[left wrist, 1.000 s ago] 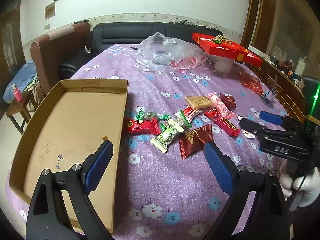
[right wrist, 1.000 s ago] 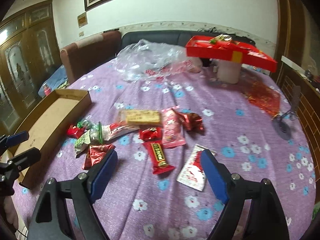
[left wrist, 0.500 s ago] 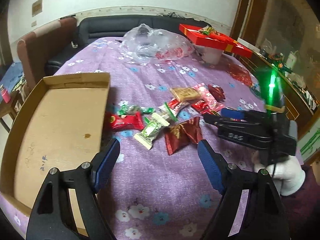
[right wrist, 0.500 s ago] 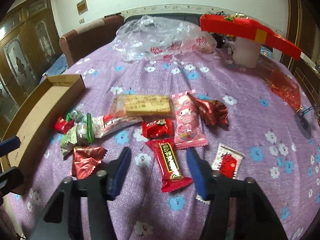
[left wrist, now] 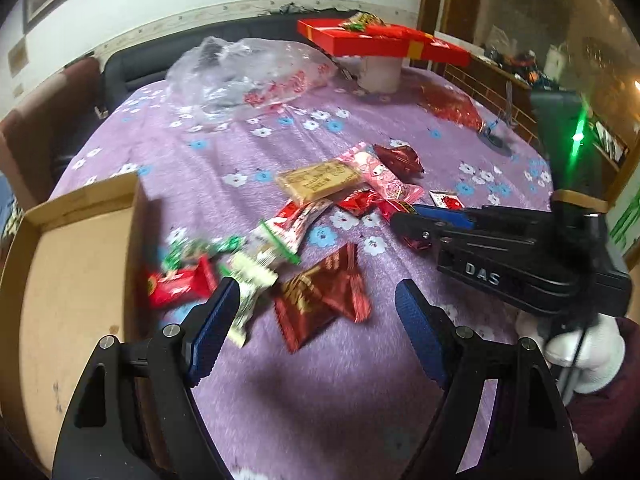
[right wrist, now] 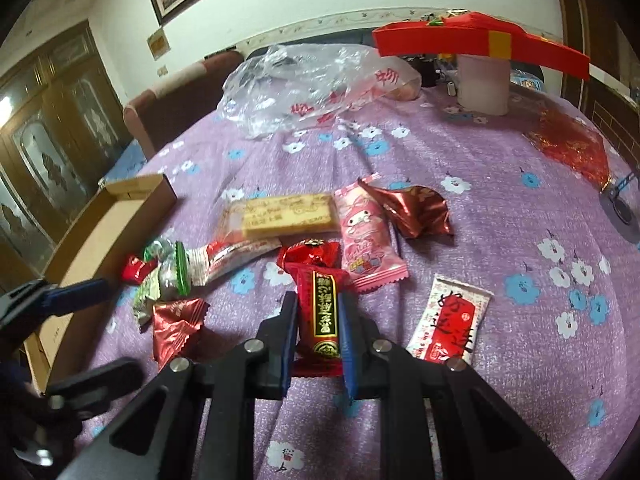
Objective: Organize snacks
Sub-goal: 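Grasp the red chocolate bar with the right tool while the left tool grasps the red foil candy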
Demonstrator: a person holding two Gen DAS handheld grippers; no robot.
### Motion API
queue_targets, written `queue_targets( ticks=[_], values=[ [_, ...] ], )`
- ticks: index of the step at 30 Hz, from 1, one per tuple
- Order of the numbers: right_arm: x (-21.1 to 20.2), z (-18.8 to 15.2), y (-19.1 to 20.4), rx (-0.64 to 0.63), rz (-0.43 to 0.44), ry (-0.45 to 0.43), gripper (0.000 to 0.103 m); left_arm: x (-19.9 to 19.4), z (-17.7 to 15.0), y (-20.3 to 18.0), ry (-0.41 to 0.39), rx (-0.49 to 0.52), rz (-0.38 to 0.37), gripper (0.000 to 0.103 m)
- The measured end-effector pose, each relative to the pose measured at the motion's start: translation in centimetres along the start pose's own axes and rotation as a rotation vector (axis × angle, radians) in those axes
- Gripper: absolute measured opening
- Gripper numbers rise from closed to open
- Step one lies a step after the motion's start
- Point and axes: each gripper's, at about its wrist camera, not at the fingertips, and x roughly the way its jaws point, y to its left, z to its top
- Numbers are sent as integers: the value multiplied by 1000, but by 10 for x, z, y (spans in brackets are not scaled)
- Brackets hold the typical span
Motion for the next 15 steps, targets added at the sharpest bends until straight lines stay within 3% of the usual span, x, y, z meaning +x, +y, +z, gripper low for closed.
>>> queue_targets(
  ticks=[7, 15],
  values=[
    [-10, 1, -8, 26, 3, -37, 22, 23, 8, -8, 22, 44, -12, 81],
    [-12, 1, -10, 36, 6, -44, 22, 41, 7, -10, 42, 82, 53, 79]
  ],
)
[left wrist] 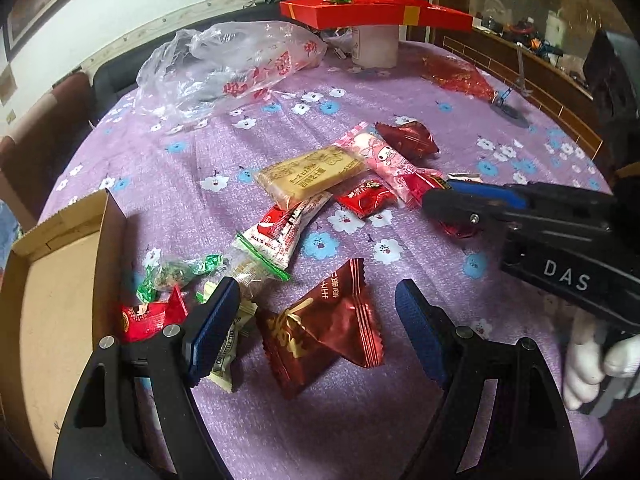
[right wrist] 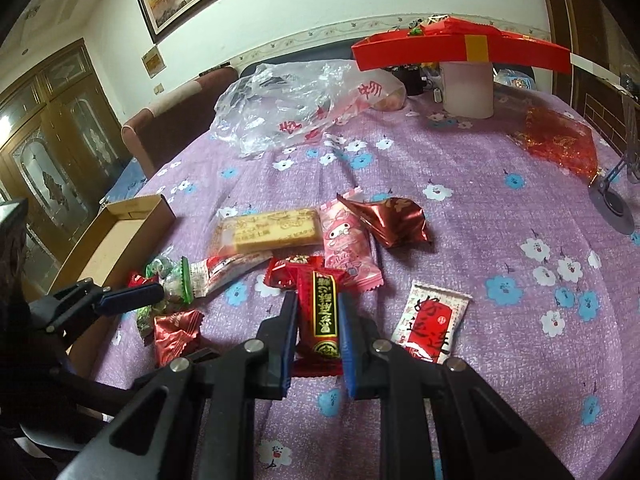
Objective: Organize snacks
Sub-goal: 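Grasp the red chocolate bar with the right tool while the left tool grasps the red foil candy, then carry both held snacks over the cardboard tray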
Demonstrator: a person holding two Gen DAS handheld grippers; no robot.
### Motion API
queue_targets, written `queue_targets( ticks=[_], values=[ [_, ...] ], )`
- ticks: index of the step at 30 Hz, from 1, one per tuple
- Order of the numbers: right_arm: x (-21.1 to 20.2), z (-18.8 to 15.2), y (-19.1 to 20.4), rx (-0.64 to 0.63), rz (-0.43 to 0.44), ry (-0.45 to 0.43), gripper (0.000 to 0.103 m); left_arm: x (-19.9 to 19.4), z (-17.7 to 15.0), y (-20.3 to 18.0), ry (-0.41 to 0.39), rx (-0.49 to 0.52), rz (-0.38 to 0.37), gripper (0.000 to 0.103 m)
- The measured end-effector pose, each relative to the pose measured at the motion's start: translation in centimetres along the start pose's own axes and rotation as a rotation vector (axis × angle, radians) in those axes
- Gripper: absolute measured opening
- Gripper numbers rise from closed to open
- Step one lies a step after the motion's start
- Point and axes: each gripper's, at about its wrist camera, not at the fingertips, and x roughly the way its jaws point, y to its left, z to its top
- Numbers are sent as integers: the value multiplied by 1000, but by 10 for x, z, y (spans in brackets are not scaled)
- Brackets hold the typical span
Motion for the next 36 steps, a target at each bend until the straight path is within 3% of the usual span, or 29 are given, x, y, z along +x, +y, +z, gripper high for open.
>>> queue_targets(
  ticks=[1, 2, 3, 5, 9, 22, 36],
  values=[
    [0, 0, 0, 0, -1, -1, 22, 0, -1, -2, -4, 7, 1, 73],
    [0, 0, 0, 0, -1, -1, 22, 0, -1, -4, -7, 17, 3, 50],
    [0, 0, 0, 2, -2, -2, 22, 3, -2, -6, 12, 30, 5, 39],
    [-1, 0, -1, 3, -5, -4, 22, 4, -2, -7, 6, 34, 29, 35],
    [-2, 0, -3, 10, -5, -10, 22, -7, -1, 7, -12, -60, -43, 35],
    [-10, 1, 1, 0, 2, -45, 22, -56, -10, 10, -87, -133, -63, 35],
    [-11, -5, 5, -19, -44, -70, 22, -95, -39, 29, -95, -214, 49, 35]
  ],
)
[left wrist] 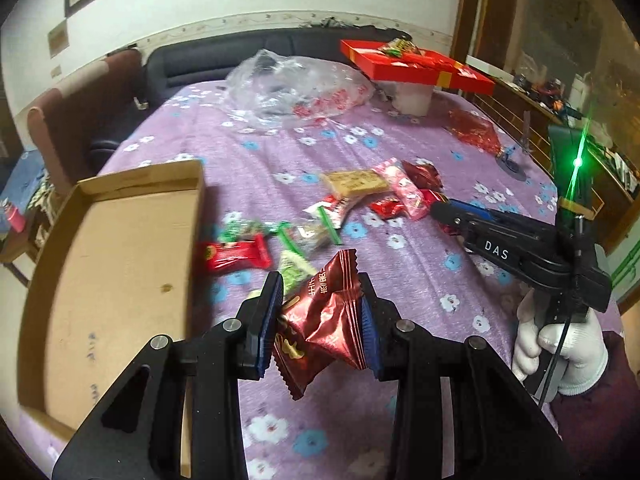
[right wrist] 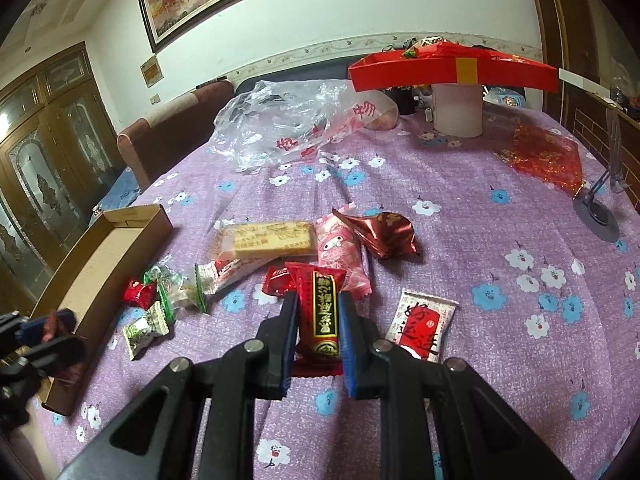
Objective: Organize snacks
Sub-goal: 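Carry both held snacks over the cardboard tray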
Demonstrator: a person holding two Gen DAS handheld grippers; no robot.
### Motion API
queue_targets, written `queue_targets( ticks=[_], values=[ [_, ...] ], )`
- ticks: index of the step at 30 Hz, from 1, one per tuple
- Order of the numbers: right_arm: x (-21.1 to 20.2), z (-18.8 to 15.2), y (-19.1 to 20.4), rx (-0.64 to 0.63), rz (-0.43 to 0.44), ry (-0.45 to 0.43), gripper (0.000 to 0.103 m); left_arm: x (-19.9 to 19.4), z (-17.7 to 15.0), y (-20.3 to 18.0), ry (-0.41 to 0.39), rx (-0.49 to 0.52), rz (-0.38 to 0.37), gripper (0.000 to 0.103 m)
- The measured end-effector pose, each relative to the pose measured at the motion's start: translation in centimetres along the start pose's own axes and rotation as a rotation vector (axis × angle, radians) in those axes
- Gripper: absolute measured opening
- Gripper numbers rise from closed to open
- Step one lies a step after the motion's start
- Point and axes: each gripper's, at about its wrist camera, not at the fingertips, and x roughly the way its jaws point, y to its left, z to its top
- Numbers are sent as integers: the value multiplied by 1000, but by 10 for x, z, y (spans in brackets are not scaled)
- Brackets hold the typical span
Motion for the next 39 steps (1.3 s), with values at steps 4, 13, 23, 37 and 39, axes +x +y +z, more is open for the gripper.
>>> queue_targets(
  ticks=[4, 13, 23, 37, 39],
  values=[
    [-2, 0, 1, 3, -20, 18, 22, -15, -1, 13, -18, -7, 55, 36],
    [-41, 18, 48, -80, 17, 9, 22, -30, -1, 52, -58, -23, 156, 36],
    [-10, 45, 137, -127, 196, 89, 22, -11, 23, 125, -18, -80, 154, 36],
    [99, 56, 245, -194, 311, 246, 22, 73, 44, 229, 118, -265, 211, 36],
    [112, 56, 249, -194, 304, 258, 22, 79, 43, 234, 125, -281, 207, 37]
  ],
)
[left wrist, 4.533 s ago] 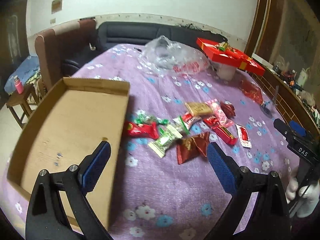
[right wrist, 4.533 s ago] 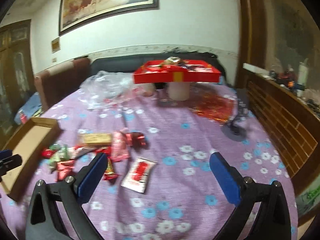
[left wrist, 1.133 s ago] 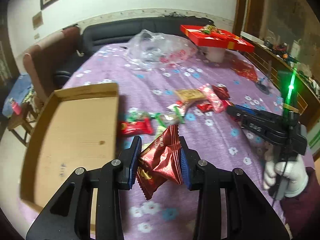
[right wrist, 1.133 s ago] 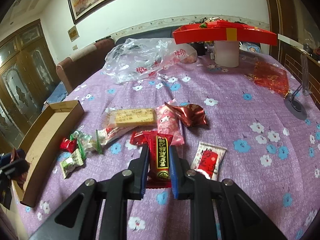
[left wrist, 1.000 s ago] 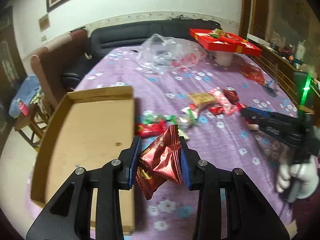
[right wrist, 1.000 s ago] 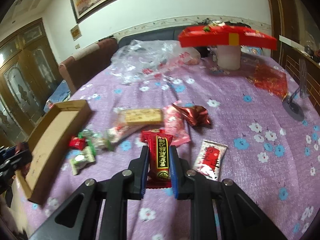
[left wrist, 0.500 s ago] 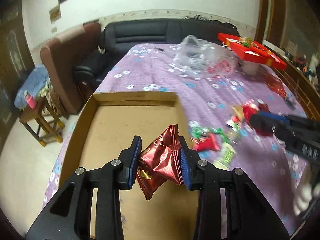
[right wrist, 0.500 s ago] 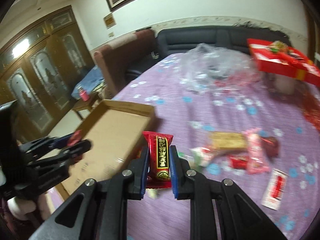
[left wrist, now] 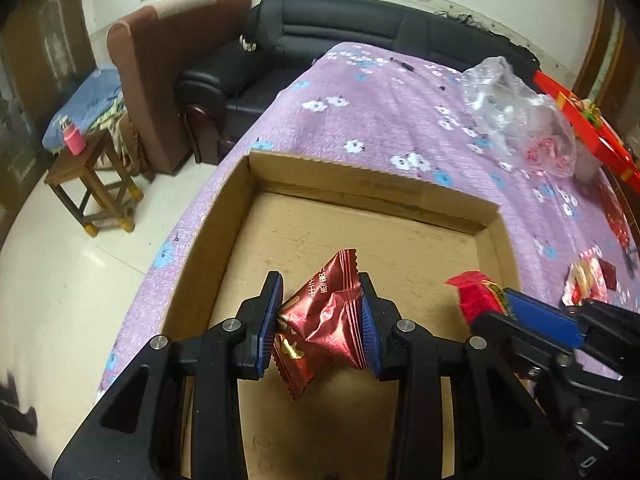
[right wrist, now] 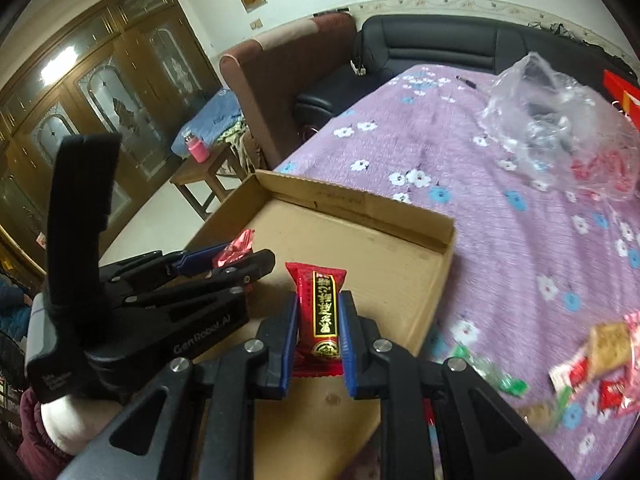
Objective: Organize snacks
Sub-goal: 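Carry both held snacks over the cardboard tray, then open the right tool over the tray while the left tool releases its candy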
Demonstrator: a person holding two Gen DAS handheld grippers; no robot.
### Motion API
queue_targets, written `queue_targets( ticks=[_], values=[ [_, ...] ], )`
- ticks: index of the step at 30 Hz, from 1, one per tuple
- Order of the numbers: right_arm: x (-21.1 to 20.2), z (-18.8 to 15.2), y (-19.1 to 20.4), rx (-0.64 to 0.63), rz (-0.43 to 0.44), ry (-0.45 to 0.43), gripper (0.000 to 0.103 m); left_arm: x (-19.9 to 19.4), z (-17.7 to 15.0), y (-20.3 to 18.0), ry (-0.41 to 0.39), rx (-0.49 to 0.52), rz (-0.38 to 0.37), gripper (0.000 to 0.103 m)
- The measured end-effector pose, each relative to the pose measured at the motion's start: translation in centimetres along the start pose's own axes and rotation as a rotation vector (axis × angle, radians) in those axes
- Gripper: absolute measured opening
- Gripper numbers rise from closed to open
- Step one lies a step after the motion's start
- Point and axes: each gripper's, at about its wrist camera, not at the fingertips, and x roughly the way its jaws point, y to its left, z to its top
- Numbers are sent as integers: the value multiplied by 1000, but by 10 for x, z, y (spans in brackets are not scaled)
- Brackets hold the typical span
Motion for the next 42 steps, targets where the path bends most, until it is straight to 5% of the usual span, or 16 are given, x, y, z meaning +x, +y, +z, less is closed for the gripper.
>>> queue_targets(
  ticks=[8, 14, 23, 42],
  values=[
    [23, 1, -3, 19, 12, 23, 24, 4, 2, 4, -21, 2, 27, 42],
    [15, 1, -7, 32, 15, -3, 43, -2, 1, 8, -45, -20, 11, 42],
    [-18, -8, -12, 34, 6, -59, 44, -28, -6, 0, -147, 6, 135, 43],
    [-98, -62, -49, 77, -44, -157, 44, -103, -39, -36, -234, 30, 154, 45]
  ],
)
